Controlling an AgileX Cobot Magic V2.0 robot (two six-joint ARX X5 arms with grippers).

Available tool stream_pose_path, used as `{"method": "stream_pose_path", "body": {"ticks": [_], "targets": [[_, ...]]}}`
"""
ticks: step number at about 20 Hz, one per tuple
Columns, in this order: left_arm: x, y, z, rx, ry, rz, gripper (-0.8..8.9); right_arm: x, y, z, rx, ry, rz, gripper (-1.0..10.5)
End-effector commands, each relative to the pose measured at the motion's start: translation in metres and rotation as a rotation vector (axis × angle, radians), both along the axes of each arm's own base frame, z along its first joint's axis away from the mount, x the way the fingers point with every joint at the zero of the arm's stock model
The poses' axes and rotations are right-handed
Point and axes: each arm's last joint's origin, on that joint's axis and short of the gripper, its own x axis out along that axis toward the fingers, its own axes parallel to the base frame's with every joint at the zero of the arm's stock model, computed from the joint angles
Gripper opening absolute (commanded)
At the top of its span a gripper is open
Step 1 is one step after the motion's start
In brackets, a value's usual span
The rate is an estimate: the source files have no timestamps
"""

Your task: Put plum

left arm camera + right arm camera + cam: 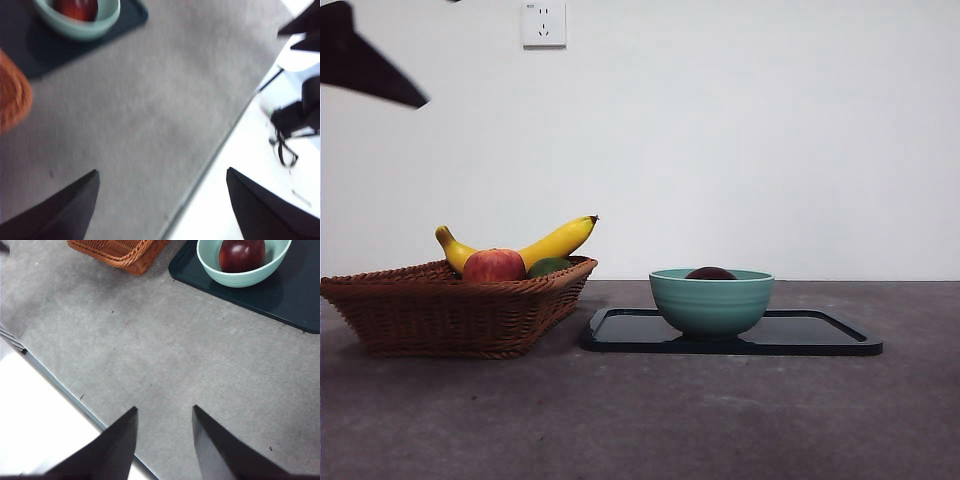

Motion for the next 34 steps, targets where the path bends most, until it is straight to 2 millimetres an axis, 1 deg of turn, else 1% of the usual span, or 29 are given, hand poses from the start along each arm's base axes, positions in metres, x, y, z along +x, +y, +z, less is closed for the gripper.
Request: {"method": "stream_pose_path", "body": {"ticks": [1, 4, 6, 9, 11, 14, 16, 18, 20, 23, 27, 30, 34], "targets": [[0.008, -0.007, 0.014, -0.069, -0.061, 0.021, 4.05, 0.001, 0.001, 0.002, 0.003, -0.012, 0.013, 1.7], [0.021, -0.019, 0.028, -0.082, -0.121, 0.039, 4.07, 0.001, 0.001, 0.002, 0.003, -0.012, 0.013, 1.7], [0.036, -0.030, 0.037, -0.050, -0.147, 0.054, 4.10, 0.001, 0.001, 0.002, 0.003, -0.012, 0.013, 1.7], [0.066, -0.051, 0.052, -0.017, -0.185, 0.043, 4.09, 0.001, 0.001, 0.002, 0.003, -0.012, 0.013, 1.7], [0.088, -0.069, 0.059, -0.001, -0.209, 0.017, 4.09, 0.001, 0.001, 0.002, 0.003, -0.012, 0.013, 1.7], [0.119, -0.097, 0.056, 0.057, -0.254, -0.014, 4.09, 0.001, 0.001, 0.002, 0.003, -0.012, 0.014, 1.7], [0.138, -0.115, 0.047, 0.110, -0.276, -0.023, 4.09, 0.001, 0.001, 0.002, 0.003, -0.012, 0.014, 1.7], [0.154, -0.132, 0.033, 0.148, -0.291, -0.030, 4.09, 0.001, 0.001, 0.002, 0.003, -0.012, 0.013, 1.7], [0.168, -0.145, 0.018, 0.177, -0.294, -0.039, 4.09, 0.001, 0.001, 0.002, 0.003, -0.012, 0.013, 1.7], [0.183, -0.162, -0.006, 0.187, -0.296, -0.062, 4.09, 0.001, 0.001, 0.002, 0.005, -0.011, 0.016, 1.7], [0.194, -0.181, -0.039, 0.249, -0.323, -0.092, 4.07, 0.001, 0.001, 0.002, 0.006, -0.007, 0.014, 1.7], [0.198, -0.191, -0.061, 0.304, -0.338, -0.118, 4.06, 0.000, 0.001, 0.001, 0.007, -0.004, 0.016, 1.7], [0.202, -0.201, -0.086, 0.330, -0.324, -0.133, 4.06, 0.000, 0.001, 0.001, 0.015, 0.007, 0.026, 1.7]]}}
